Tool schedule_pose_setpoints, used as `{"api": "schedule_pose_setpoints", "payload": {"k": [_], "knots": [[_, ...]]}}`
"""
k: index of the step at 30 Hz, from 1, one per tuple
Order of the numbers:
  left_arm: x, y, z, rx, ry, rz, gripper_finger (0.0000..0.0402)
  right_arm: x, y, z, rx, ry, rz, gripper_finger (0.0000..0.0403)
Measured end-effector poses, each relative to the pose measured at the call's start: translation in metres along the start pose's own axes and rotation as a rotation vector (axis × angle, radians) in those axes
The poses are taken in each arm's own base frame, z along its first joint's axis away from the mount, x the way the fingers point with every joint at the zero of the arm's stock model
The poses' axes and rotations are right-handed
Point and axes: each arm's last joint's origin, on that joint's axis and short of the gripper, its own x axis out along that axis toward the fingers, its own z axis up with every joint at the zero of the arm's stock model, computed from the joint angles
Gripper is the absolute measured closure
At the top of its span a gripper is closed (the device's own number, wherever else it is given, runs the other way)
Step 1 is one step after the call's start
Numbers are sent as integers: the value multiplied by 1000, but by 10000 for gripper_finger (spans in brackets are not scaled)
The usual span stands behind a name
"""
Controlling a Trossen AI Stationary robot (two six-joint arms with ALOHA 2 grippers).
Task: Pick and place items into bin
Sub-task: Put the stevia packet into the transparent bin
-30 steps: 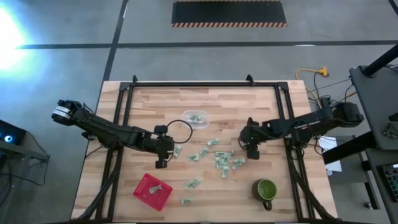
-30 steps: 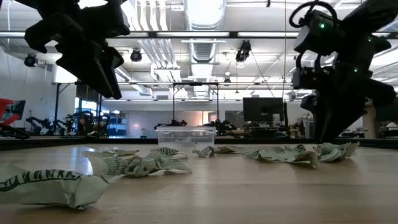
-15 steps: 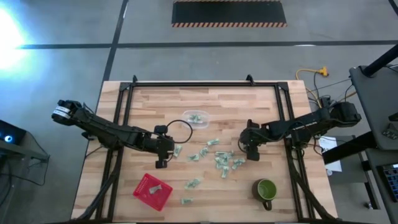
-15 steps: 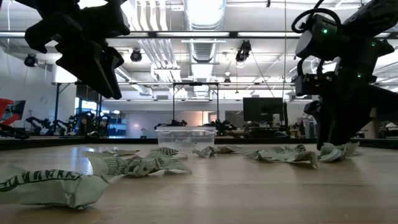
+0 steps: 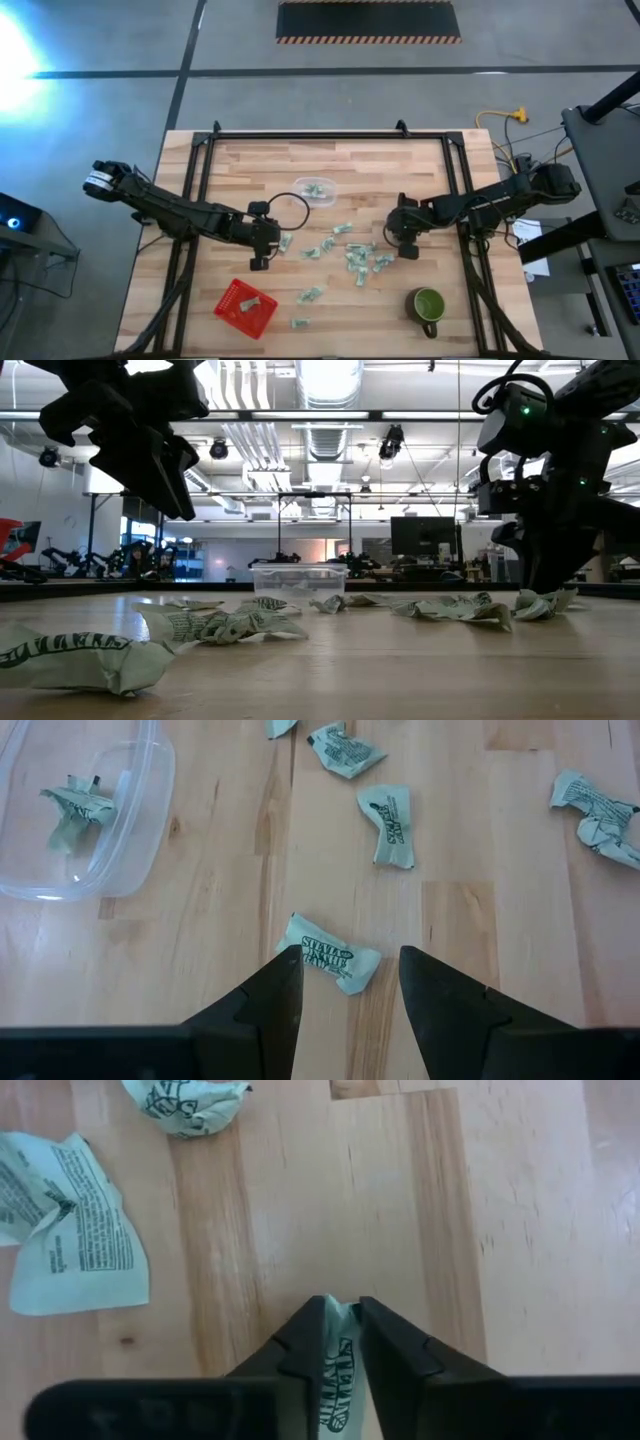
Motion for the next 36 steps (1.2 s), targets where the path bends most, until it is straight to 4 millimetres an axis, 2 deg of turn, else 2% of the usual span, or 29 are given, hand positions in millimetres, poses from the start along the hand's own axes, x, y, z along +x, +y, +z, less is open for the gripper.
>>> {"api": "schedule_pose_setpoints", "payload": {"k": [4,9,13,23,30,36], "knots": [[0,0,0,0,0,0,251,0,1,0,-25,-1,-3,388],[0,0,0,0,0,0,251,-1,1,2,-61,-10,-13,393],[0,0,0,1,-2,6,251,-7,1,14,-111,-64,-65,394],[0,1,0,1,-8,29,251,-29,6,66,-292,-460,-130,394],[0,1,2,-4,-37,51,251,-46,-7,93,-311,-723,-216,394],[0,2,3,36,-51,80,251,-37,-23,105,-274,-800,-241,394]]}}
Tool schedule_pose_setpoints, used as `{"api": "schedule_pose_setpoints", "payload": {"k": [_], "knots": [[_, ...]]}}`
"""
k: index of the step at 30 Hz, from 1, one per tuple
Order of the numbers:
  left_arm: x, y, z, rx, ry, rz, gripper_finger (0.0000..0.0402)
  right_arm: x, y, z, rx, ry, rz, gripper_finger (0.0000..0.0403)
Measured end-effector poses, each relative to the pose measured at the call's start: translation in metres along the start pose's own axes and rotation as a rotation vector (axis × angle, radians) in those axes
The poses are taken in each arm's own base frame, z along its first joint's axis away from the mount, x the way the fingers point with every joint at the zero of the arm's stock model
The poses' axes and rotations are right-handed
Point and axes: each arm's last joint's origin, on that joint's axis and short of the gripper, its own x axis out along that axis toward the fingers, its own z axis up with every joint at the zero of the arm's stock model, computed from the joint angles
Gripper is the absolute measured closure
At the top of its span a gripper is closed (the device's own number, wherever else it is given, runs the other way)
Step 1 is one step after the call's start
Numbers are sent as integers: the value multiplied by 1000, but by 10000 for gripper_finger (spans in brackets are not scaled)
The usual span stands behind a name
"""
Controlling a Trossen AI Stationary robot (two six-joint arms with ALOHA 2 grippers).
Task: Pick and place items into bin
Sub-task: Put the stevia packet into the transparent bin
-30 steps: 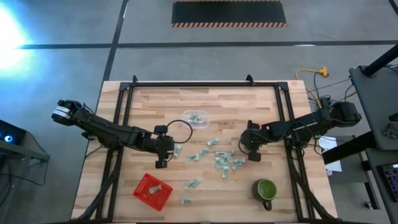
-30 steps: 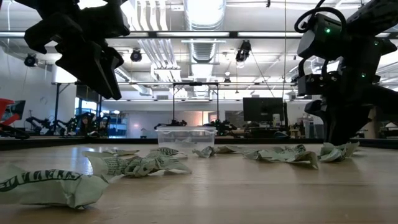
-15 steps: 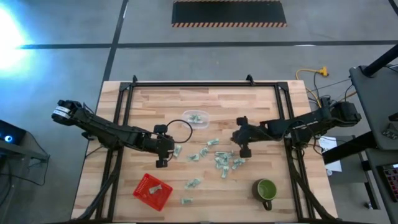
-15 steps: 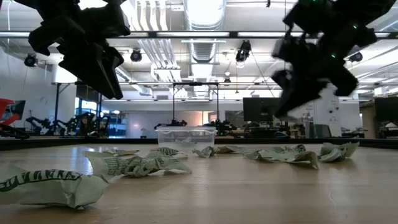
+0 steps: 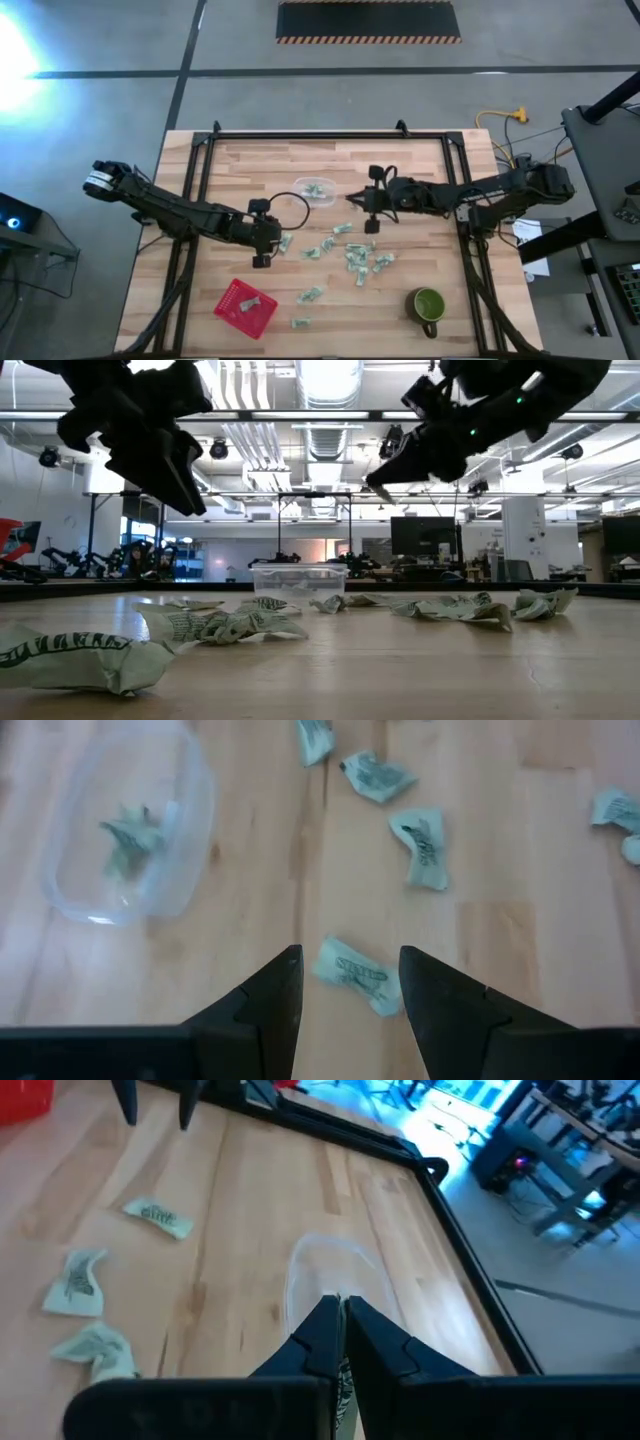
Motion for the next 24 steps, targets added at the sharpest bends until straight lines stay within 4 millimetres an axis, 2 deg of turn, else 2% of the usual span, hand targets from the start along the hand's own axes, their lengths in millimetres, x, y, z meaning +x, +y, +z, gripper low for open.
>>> {"api": "schedule_pose_setpoints", "payload": {"k": [4,8,13,17,24], "knots": [[3,0,3,41,-86,54,251,19,-6,-12,17,-5,22,394],[9,-1,3,94,-170,58,251,43,-16,-14,34,1,4,394],[12,-1,-3,102,-158,59,251,77,-26,-11,56,9,45,394],[15,-1,-9,100,-143,61,251,100,-36,-9,72,79,47,394],[18,-1,-17,87,-113,58,251,120,-49,-6,134,166,52,388]]}}
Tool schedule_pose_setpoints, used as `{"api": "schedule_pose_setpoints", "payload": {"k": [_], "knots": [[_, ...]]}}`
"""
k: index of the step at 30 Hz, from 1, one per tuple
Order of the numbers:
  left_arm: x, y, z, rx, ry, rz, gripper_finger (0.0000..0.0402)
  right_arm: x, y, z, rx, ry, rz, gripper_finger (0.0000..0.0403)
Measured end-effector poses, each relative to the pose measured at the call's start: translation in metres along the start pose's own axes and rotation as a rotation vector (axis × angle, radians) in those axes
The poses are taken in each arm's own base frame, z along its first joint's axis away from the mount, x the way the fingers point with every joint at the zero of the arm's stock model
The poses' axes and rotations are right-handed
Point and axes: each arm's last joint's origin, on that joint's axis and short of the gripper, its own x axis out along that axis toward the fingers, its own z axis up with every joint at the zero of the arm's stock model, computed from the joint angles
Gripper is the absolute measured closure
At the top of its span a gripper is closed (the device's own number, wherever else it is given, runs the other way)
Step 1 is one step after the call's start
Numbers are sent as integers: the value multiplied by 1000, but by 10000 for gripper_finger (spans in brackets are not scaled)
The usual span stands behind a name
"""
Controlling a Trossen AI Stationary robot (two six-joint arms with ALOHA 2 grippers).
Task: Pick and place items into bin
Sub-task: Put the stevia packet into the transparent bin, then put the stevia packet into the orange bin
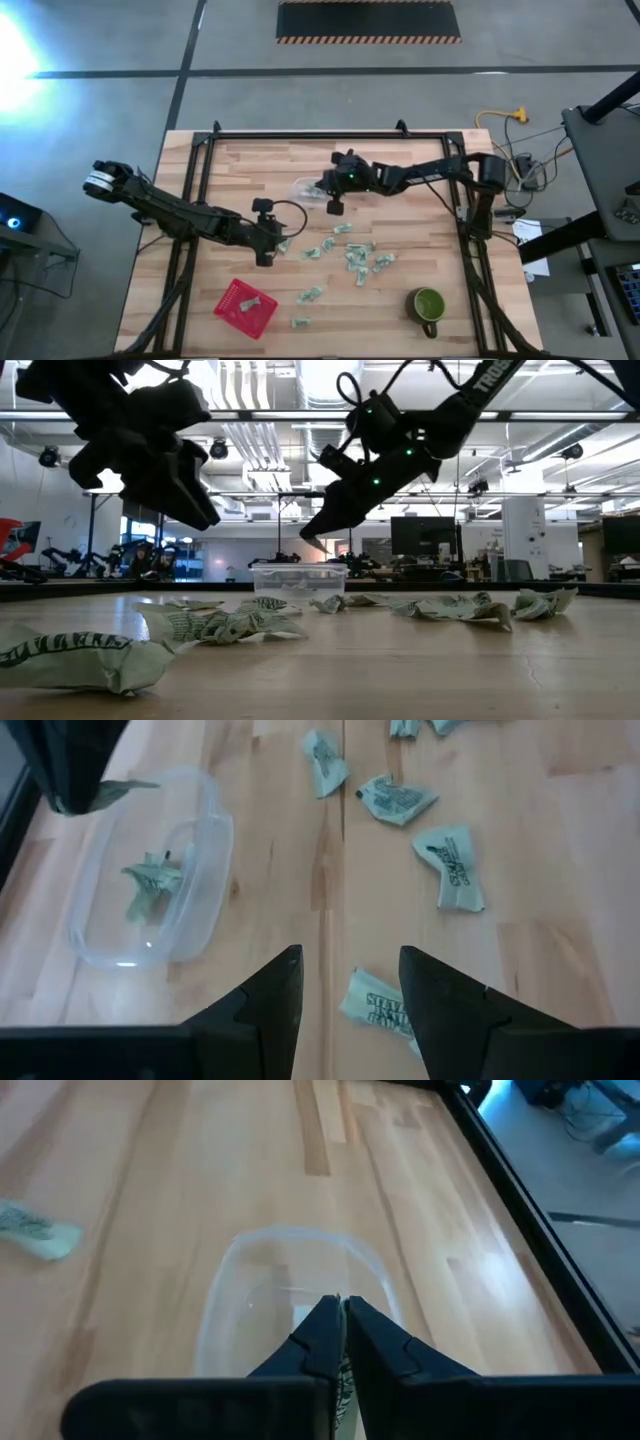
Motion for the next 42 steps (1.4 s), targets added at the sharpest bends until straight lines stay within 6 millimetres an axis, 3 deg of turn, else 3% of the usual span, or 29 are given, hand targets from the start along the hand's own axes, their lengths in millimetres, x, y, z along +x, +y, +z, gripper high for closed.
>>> {"api": "schedule_pose_setpoints", "payload": {"k": [4,14,18,22,27,33,36,42], "knots": [[0,-1,-2,1,9,-27,251,0,-3,5,-22,18,15,356],[1,-1,-5,-35,42,-41,251,-4,-4,3,-48,56,24,227],[2,-1,-13,-20,129,-85,251,-14,4,6,-105,78,55,206],[5,0,-16,-115,160,-76,251,-27,12,7,-120,101,91,202],[12,4,-13,-312,195,-75,251,-53,21,9,-112,95,112,202],[29,9,-5,-421,238,-159,251,-94,31,11,-122,28,127,202],[42,8,-4,-414,316,-164,251,-117,36,10,-131,-22,134,202],[65,2,3,-240,432,-162,251,-163,43,8,-147,-159,136,202]]}}
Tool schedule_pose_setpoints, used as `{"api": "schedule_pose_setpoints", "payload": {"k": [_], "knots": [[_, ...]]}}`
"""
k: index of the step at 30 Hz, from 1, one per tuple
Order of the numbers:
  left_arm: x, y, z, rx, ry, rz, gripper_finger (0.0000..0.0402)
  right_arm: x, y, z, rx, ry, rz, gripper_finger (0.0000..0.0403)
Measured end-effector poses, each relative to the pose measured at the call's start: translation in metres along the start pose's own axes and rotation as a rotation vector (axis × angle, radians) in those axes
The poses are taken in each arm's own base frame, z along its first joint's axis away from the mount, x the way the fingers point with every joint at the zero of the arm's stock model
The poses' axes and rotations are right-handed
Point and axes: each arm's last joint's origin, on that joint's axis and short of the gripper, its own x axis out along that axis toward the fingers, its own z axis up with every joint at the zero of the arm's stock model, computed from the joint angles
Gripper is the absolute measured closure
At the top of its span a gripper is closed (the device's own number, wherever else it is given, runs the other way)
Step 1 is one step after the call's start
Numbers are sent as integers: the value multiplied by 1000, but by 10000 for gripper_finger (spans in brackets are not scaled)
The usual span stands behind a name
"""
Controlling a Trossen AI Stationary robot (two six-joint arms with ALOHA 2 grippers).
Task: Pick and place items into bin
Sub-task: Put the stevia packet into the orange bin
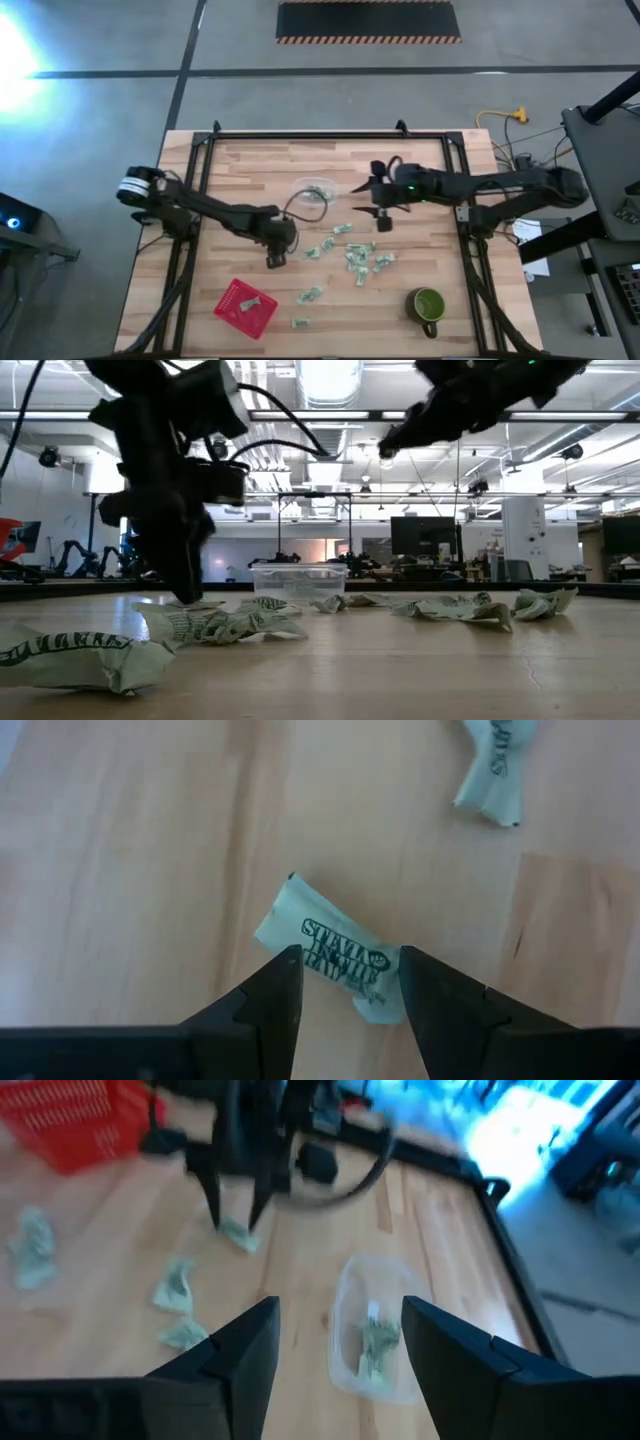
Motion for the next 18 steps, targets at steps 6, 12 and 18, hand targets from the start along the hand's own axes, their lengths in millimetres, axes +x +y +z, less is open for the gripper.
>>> {"api": "schedule_pose_setpoints", "payload": {"k": [6,12,18], "knots": [[0,-9,30,135,-50,-12,251,-33,8,-5,-4,-98,-11,202],[-4,-12,41,200,-89,-19,251,-48,12,-16,7,-122,-30,202],[6,-16,45,217,-112,-54,251,-52,12,-17,3,-129,-49,207]]}}
